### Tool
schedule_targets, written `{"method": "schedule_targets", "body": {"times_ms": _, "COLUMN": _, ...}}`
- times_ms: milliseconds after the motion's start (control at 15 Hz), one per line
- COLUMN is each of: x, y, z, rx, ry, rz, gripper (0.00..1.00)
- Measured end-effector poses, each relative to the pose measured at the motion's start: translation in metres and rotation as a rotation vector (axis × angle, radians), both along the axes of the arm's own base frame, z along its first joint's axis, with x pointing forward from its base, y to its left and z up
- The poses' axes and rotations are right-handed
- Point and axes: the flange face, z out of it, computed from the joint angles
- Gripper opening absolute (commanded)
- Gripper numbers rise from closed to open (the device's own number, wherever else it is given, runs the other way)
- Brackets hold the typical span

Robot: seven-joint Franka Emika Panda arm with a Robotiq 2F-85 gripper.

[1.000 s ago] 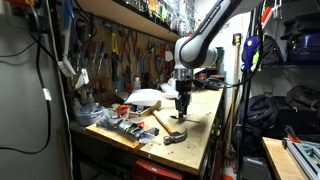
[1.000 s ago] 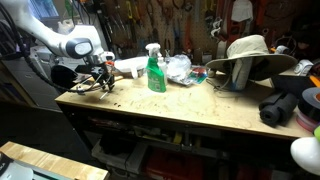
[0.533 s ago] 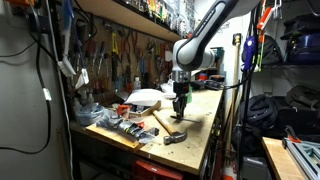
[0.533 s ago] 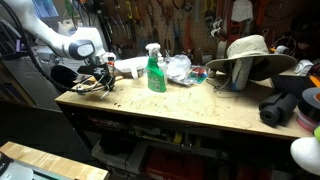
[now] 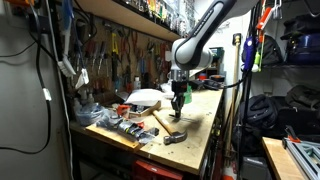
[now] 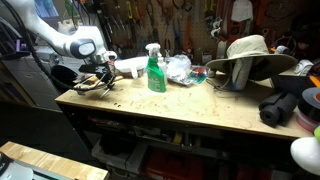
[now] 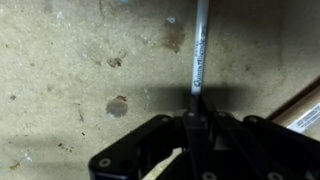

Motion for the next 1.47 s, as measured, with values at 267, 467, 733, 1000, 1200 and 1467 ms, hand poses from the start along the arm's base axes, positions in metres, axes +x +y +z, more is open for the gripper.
{"method": "schedule_targets", "body": {"times_ms": 267, "x": 0.001, "y": 0.003, "z": 0.017, "rx": 0.002, "ry": -0.016, "rz": 0.023, "gripper": 0.02}}
{"method": "schedule_targets", "body": {"times_ms": 467, "x": -0.004, "y": 0.018, "z": 0.039, "rx": 0.027, "ry": 0.001, "rz": 0.081, "gripper": 0.02}}
{"method": "schedule_targets", "body": {"times_ms": 733, "x": -0.003, "y": 0.047, "z": 0.076, "rx": 0.123, "ry": 0.015, "rz": 0.117, "gripper": 0.02}}
{"method": "schedule_targets", "body": {"times_ms": 1000, "x": 0.015, "y": 0.069, "z": 0.103, "rx": 0.226, "ry": -0.008, "rz": 0.084, "gripper": 0.02}}
{"method": "schedule_targets", "body": {"times_ms": 1200, "x": 0.03, "y": 0.082, "z": 0.108, "rx": 0.285, "ry": -0.024, "rz": 0.029, "gripper": 0.02}}
{"method": "schedule_targets", "body": {"times_ms": 1467, "x": 0.052, "y": 0.092, "z": 0.093, "rx": 0.335, "ry": -0.013, "rz": -0.032, "gripper": 0.02}}
